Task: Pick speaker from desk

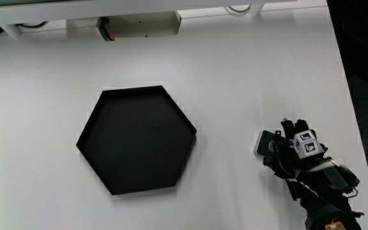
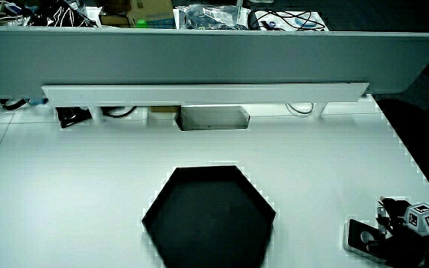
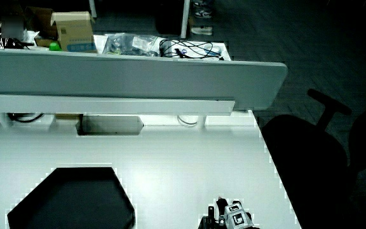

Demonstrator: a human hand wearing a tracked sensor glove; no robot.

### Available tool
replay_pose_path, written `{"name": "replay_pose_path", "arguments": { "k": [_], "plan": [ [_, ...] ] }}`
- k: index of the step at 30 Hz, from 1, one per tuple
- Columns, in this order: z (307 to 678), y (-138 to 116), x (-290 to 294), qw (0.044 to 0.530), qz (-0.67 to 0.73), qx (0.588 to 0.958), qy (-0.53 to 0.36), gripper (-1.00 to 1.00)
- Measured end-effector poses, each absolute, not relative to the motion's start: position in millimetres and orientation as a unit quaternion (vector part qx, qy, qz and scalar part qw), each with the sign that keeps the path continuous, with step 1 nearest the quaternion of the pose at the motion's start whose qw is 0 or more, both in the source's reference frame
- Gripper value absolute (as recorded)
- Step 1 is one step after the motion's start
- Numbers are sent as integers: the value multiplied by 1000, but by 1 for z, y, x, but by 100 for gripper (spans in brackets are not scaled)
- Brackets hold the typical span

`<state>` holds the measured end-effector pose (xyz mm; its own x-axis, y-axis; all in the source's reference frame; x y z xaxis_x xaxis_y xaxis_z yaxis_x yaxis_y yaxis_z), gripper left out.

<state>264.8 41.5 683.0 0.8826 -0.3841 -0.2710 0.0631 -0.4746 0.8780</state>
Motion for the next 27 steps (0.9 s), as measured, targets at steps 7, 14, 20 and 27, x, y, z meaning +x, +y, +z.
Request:
{"name": "replay_pose_path", "arguments": {
  "k": [7, 14, 20, 27],
  "plan": [
    [692, 43, 269, 529, -244, 807, -94, 0],
    [683, 36, 267, 507, -249, 819, -100, 0],
    [686, 37, 265, 500, -273, 816, -102, 31],
    [675, 33, 250, 441, -286, 842, -125, 75]
  ]
}}
